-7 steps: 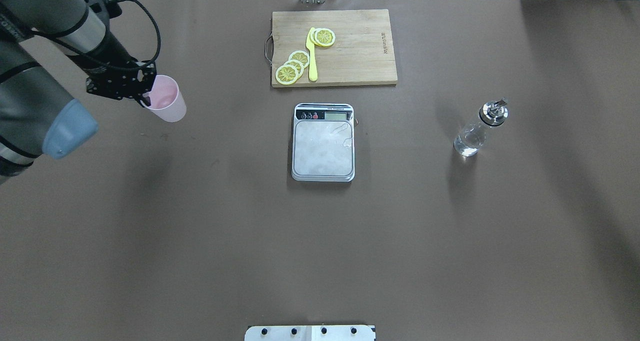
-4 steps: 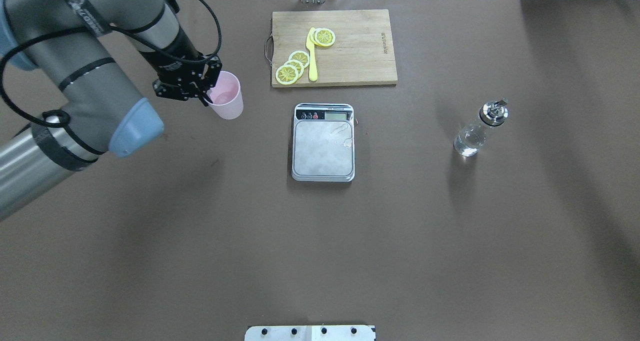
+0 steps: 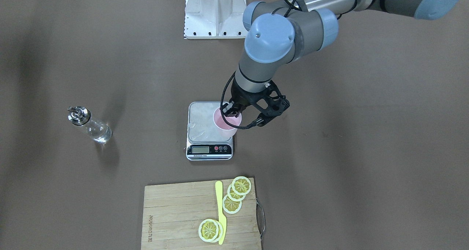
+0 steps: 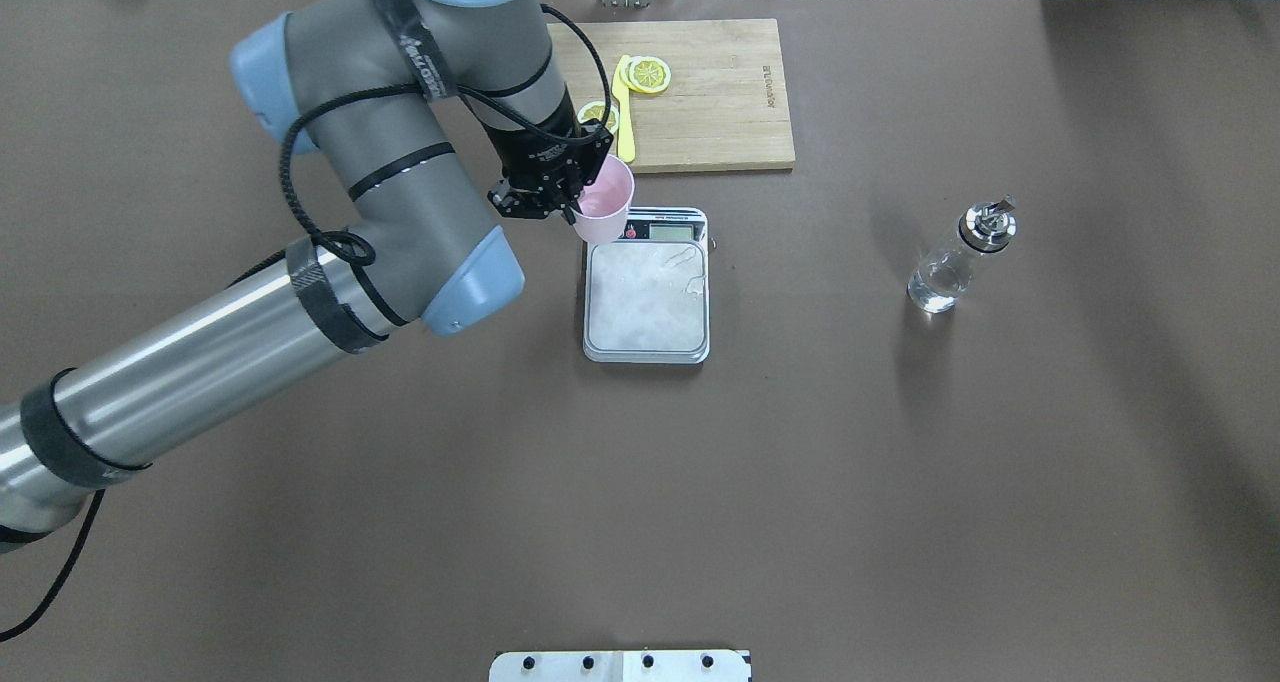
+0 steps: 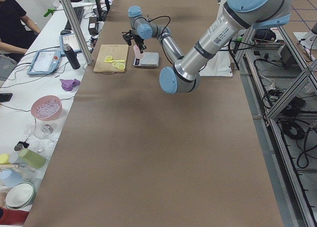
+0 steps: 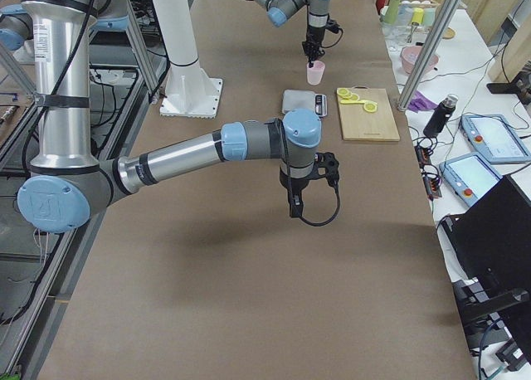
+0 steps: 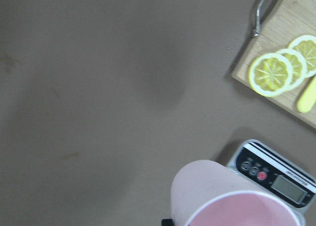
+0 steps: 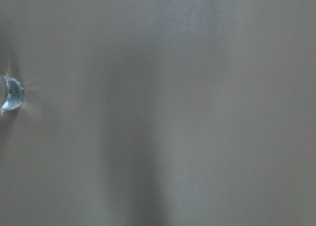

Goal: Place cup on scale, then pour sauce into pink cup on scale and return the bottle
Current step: 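Carry the pink cup with the left gripper onto the scale tray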

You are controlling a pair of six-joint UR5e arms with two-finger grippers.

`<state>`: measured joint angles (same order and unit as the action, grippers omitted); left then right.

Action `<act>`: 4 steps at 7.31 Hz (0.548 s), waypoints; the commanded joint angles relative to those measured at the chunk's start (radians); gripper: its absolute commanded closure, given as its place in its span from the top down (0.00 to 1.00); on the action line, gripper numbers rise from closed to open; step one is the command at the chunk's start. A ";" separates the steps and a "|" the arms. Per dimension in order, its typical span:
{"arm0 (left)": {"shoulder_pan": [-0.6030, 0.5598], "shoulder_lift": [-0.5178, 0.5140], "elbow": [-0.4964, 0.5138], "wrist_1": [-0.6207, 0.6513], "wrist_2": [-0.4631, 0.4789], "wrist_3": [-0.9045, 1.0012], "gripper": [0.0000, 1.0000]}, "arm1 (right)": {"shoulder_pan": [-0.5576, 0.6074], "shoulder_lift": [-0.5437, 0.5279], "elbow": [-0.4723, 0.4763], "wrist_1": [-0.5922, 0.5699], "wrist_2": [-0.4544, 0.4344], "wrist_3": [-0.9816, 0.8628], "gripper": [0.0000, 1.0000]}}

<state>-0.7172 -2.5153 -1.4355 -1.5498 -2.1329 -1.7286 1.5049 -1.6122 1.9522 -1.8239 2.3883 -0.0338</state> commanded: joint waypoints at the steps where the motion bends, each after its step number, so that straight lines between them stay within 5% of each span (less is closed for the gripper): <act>1: 0.064 -0.025 0.036 -0.007 0.039 -0.031 0.00 | 0.000 0.000 0.001 0.000 0.003 0.000 1.00; 4: 0.096 -0.023 0.058 -0.044 0.041 -0.032 0.00 | 0.000 0.000 0.004 0.000 0.005 0.000 1.00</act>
<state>-0.6327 -2.5370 -1.3943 -1.5706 -2.0940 -1.7593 1.5048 -1.6122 1.9550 -1.8239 2.3933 -0.0338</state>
